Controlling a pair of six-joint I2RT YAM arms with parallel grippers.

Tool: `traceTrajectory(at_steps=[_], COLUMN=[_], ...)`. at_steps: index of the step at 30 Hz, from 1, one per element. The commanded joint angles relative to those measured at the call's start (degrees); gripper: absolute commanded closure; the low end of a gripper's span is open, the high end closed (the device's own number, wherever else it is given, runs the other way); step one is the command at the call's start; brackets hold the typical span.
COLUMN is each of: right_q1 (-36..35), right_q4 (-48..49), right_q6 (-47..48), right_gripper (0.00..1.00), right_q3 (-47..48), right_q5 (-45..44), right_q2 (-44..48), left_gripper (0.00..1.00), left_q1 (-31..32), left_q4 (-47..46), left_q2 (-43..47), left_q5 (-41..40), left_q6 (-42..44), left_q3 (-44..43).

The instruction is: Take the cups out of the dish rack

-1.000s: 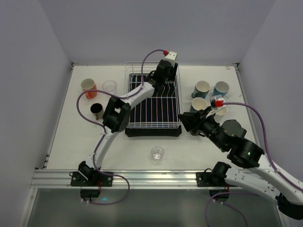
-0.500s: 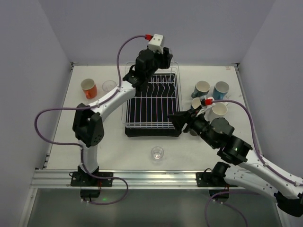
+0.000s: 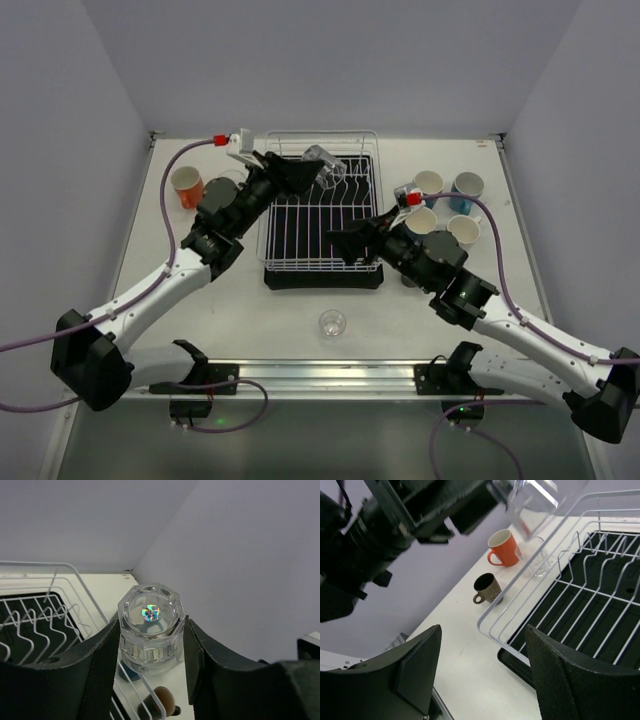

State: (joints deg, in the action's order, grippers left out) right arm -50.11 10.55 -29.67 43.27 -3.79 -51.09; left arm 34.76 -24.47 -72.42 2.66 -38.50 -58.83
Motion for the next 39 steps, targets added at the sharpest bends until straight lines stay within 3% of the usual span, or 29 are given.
traceTrajectory(at_steps=[1,7,19,26,30,31,33,35,37,39], right_q1=[0.36,0.45,0.45,0.45,0.45,0.45,0.45,0.45,0.45,0.45], right_q4=[9.22,11.51,15.03,20.55,26.36,27.15,28.39,28.22,25.77,16.82], right_q6=[0.75,1.28,0.05,-0.56,-2.14,-2.58,-2.76,-2.94,-3.03,-2.24], right_gripper=[0.29,0.28,0.30,0.45,0.60,0.73,0.83,0.96,1.00,1.00], right_q3=[1.91,3.84,5.42,7.80,5.26,4.81,3.94,3.32,3.49,5.67], right_q5=[2.91,4.94,7.74,9.68,9.42,9.24,8.89,8.63,8.19,8.18], right_q2=[-0.76,-3.40,-4.98,-8.67,-9.82,-9.82,-9.29,-8.42,-6.57,-4.73], left_gripper=[0.90,0.90,0.91,0.92,0.90,0.88,0.79,0.62,0.43,0.30], left_q1=[-0.92,-1.45,-1.98,-1.02,-0.31,-0.31,-0.31,-0.22,-0.31,-0.31], left_q4=[-10.50,-15.25,-24.03,-28.53,-28.62,-28.62,-28.62,-27.48,-23.71,-16.98], left_q2=[5.27,10.10,14.33,12.75,13.01,13.18,14.15,15.64,17.48,19.15], left_q5=[4.46,7.27,11.67,12.81,13.25,13.43,13.34,12.99,12.55,11.94], left_q6=[-12.64,-19.24,-26.97,-30.14,-30.23,-30.40,-30.14,-29.18,-26.03,-21.65], left_q3=[8.35,15.66,21.82,24.99,25.16,25.34,25.95,25.96,25.08,23.51])
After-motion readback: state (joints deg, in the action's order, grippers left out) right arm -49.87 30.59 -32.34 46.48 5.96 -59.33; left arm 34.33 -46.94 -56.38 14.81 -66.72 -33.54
